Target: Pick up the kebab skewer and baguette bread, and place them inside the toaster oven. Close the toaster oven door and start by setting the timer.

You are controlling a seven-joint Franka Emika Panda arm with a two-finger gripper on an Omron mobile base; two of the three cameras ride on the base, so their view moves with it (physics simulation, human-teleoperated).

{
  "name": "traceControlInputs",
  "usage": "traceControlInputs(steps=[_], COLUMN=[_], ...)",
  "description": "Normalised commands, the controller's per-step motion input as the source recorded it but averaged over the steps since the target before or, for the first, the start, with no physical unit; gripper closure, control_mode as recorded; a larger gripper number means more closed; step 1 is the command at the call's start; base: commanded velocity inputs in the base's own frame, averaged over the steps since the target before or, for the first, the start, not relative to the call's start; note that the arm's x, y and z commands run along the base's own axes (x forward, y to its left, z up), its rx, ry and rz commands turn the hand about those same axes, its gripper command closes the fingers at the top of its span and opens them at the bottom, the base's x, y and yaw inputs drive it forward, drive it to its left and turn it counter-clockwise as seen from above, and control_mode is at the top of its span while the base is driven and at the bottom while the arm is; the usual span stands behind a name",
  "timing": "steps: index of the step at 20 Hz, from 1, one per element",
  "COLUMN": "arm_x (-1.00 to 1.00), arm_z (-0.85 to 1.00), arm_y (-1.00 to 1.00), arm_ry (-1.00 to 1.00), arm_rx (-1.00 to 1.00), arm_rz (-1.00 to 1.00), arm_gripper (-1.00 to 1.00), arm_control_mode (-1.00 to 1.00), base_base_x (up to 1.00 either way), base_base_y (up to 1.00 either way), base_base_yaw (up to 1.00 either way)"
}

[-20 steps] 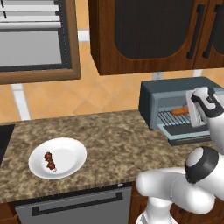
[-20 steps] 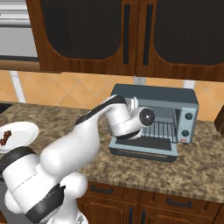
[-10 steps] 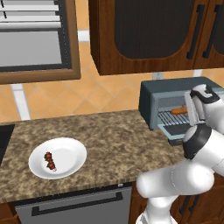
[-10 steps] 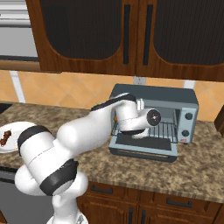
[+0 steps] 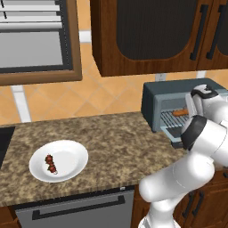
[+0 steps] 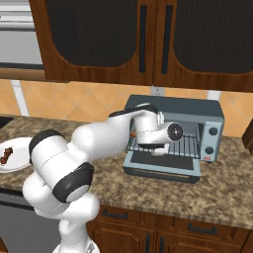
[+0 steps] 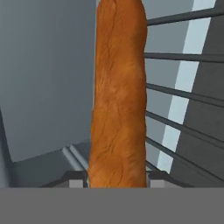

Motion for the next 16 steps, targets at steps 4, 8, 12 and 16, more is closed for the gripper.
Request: traceControlInputs(steps=[4, 8, 12, 16], arm_x=[0.09, 0.0, 0.0, 0.0], arm_z=[-0.15, -0.22, -0.11, -0.02], arm_y=[0.0, 0.0, 0.0, 0.0], arm_ry=[0.0, 0.0, 0.0, 0.0], arm_rx=[-0.08, -0.08, -0.07, -0.05], arm_rz=[0.0, 0.0, 0.0, 0.0], arm_gripper=[1.0, -1.0, -1.0, -1.0], arm_control_mode=[-1.0, -1.0, -1.0, -1.0], base_base_x=[0.0, 0.0, 0.0, 0.0], base_base_y=[0.0, 0.0, 0.0, 0.0], base_base_yaw=[0.0, 0.0, 0.0, 0.0])
